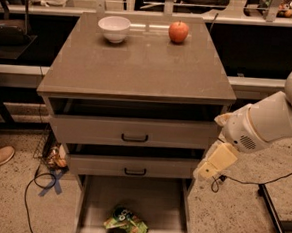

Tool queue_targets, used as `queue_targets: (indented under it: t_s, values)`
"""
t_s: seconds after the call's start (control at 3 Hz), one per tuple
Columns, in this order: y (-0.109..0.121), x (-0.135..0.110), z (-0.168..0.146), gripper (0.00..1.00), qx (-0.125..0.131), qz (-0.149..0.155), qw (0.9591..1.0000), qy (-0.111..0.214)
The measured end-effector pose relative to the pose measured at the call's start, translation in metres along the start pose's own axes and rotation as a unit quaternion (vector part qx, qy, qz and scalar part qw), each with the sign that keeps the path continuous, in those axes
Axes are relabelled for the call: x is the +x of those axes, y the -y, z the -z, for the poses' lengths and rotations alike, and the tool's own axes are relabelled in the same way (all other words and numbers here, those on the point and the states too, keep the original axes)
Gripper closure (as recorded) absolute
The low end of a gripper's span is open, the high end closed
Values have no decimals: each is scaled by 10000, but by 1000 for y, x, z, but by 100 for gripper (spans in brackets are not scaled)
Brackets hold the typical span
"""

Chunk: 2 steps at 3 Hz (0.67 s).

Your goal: Pick green rice chip bag from bottom drawer and place on counter

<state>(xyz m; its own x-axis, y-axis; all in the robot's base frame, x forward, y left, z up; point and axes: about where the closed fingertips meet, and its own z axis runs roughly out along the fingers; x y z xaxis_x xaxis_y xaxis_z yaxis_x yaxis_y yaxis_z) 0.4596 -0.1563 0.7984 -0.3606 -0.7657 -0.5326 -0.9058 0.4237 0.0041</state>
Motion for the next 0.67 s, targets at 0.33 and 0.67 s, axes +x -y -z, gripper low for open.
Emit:
queue_targets:
  t_s: [0.33, 0.67]
  values:
    - [-1, 27, -50, 0, 20, 103, 9997, -204]
    - [-8, 61, -115, 0, 26, 88, 9998, -151]
